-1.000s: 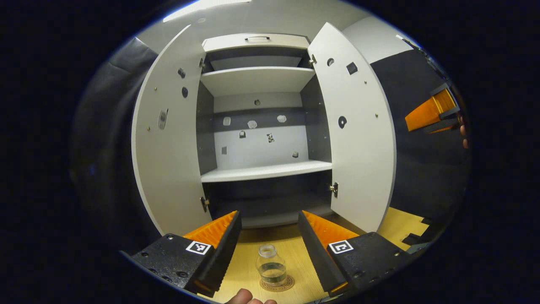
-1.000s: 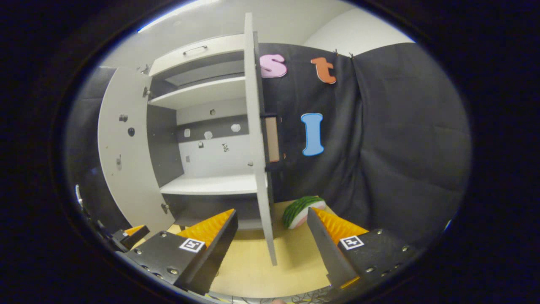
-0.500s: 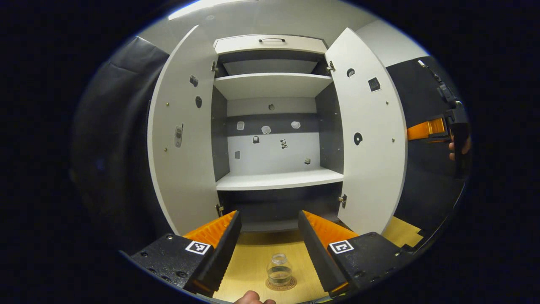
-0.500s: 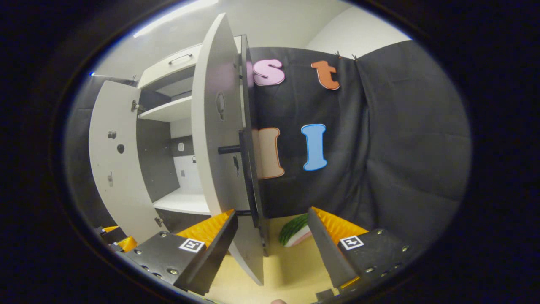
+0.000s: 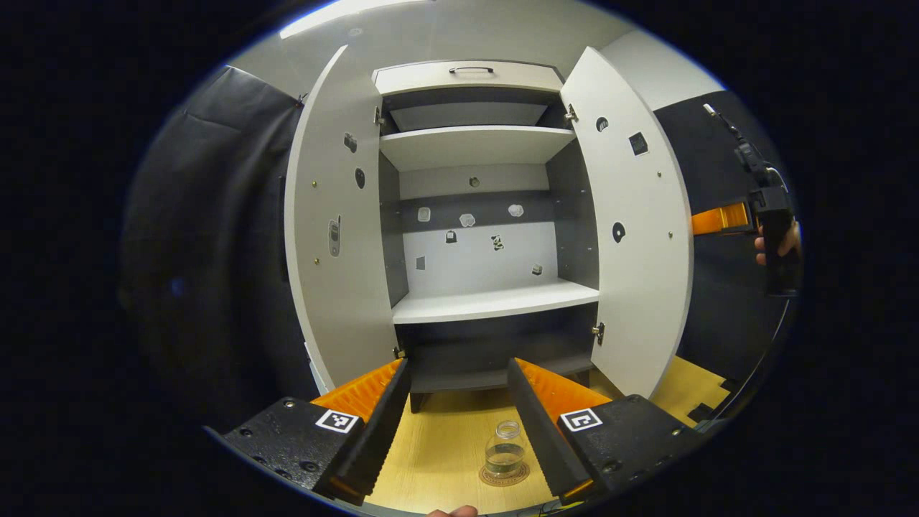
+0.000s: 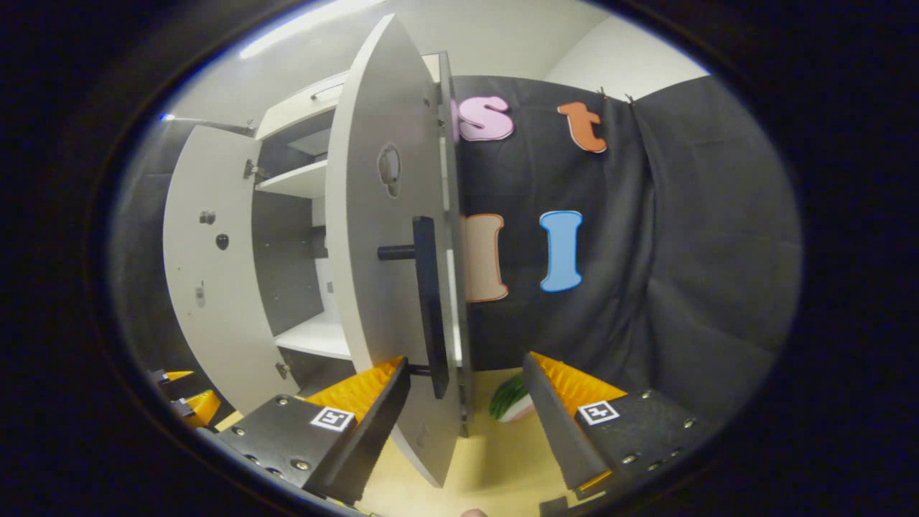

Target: Grasp the bottle in the cabinet with the left hand and place it on the coaster, then close the right door with the right hand and the left door with the left hand.

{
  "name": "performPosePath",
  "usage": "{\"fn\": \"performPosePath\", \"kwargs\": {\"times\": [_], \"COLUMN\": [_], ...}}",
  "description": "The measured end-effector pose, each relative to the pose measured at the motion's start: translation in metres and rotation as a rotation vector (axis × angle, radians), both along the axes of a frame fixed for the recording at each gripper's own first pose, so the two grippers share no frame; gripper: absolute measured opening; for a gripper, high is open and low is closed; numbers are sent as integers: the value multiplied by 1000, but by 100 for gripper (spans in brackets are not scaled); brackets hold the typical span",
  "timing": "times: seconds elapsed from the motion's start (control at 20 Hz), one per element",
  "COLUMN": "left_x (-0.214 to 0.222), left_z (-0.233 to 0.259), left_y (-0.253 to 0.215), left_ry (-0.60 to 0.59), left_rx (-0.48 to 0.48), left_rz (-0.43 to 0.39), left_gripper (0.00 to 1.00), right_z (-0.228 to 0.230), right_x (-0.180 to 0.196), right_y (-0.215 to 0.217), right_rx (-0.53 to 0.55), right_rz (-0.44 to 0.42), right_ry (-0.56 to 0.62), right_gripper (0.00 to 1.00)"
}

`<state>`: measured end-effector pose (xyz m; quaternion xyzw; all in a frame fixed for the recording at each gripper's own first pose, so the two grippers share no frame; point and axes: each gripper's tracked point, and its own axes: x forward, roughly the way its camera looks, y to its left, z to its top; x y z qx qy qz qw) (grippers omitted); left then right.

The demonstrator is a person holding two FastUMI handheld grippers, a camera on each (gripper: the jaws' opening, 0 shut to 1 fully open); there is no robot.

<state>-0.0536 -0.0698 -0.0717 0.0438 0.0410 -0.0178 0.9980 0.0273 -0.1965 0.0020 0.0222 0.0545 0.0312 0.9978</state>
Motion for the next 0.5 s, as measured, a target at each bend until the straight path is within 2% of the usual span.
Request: {"fn": "performPosePath", "kwargs": {"times": [0.25,0.5], "left_x": [-7,-13], "left_z": [6,7], "left_y": [21,57], "left_ry": [-5,-6], "left_rx": [-27,-39], "left_rz": [23,79], "left_gripper": [87,87], "right_z": [-3,-12], "right_x": [12,27], "right_y": [43,78], "right_rx": [17,13], "right_rz": [64,92], "right_ry": [-7,0], "right_gripper": [98,98]}}
